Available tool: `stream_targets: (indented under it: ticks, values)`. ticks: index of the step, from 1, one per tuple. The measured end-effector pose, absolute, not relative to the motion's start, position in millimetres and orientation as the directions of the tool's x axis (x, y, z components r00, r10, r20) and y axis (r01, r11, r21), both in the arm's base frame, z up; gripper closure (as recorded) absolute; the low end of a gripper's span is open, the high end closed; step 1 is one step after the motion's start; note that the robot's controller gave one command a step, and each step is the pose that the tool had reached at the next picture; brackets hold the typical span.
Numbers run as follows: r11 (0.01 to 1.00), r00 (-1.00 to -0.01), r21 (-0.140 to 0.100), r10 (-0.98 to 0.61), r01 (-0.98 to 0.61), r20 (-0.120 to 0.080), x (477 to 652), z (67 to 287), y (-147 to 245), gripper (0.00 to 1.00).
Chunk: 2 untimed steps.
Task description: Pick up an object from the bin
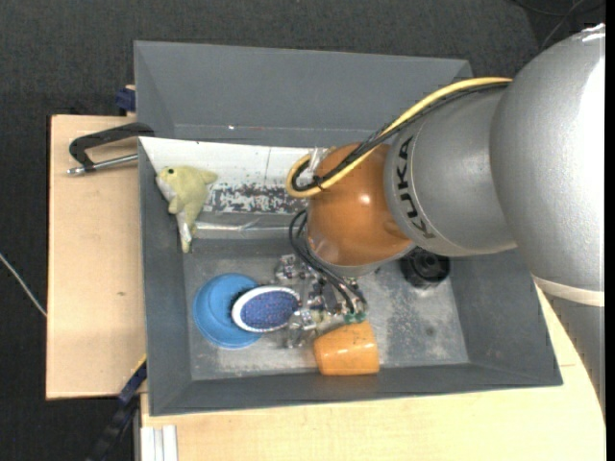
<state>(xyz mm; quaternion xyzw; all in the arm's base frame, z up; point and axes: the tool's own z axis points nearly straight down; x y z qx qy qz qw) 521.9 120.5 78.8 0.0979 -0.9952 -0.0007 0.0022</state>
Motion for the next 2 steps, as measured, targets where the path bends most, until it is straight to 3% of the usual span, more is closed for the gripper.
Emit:
stream_targets:
  ticks: [1,2]
  values:
    - [0.936,-0.936,-0.002,-0.351,-0.351,-0.012,530.3,195,107,1.00]
    - [0.818,-0.818,-0.006,-0.575,-0.575,-0.011,521.5,332,80,1.00]
